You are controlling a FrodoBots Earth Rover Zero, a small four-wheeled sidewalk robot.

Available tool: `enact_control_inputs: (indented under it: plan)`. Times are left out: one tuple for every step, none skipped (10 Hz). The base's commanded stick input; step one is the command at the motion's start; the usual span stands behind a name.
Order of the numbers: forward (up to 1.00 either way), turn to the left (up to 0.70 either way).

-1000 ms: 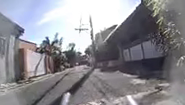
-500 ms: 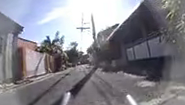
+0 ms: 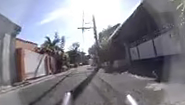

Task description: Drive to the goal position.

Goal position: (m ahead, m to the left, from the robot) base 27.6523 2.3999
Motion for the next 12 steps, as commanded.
enact_control_inputs:
  plan:
    - [0.7,0.0]
    - [0.7,0.0]
    - [0.7,0.0]
    - [0.7,0.0]
    - [0.7,0.0]
    - [0.7,0.0]
    - [0.7,0.0]
    - [0.7,0.0]
    - [0.7,0.0]
    - [0.7,0.01]
    - [0.7,0.02]
    - [0.7,0.03]
